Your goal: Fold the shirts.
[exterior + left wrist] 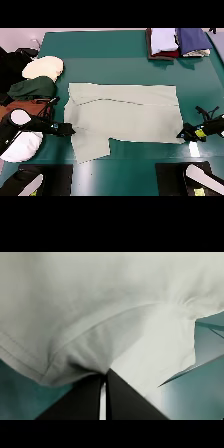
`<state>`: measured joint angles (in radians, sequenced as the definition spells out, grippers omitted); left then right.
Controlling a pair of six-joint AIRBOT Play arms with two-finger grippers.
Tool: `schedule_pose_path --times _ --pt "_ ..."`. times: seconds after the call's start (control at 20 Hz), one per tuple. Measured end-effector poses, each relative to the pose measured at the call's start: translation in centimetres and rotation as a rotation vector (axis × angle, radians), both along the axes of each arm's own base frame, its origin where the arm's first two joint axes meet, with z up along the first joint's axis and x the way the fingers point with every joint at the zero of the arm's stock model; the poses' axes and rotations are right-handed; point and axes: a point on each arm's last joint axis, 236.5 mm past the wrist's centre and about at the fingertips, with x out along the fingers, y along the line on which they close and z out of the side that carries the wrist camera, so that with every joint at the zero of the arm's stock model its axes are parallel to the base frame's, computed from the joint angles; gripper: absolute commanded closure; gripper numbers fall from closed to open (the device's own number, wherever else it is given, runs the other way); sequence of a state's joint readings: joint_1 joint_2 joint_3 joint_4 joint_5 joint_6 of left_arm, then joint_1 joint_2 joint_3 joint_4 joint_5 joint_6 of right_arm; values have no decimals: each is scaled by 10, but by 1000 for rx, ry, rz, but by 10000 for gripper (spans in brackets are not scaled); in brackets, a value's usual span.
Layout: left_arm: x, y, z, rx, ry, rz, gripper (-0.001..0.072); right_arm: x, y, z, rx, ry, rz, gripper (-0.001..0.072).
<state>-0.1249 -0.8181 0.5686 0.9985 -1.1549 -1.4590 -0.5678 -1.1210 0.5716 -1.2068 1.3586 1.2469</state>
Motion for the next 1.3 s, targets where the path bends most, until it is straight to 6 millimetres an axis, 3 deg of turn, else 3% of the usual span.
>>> schedule_pose_path --times 0.05,0.4,0.6,0.8,0.95,1.3 --pt "-2 1 1 9 6 -11 681 0 -1 0 -21 -10 20 697" --pt "-22 9 27 35 -32 -27 681 -14 -10 31 -171 -83 137 698" --pt "-11 10 48 37 -94 -15 680 -7 -16 52 -230 -158 142 699" --pt "35 16 63 79 -178 12 679 31 -23 78 -240 -252 121 699" --pt "85 21 63 118 -231 28 679 72 -26 90 -235 -302 135 699" --pt "187 21 34 163 -279 66 679 174 -20 88 -225 -345 185 696"
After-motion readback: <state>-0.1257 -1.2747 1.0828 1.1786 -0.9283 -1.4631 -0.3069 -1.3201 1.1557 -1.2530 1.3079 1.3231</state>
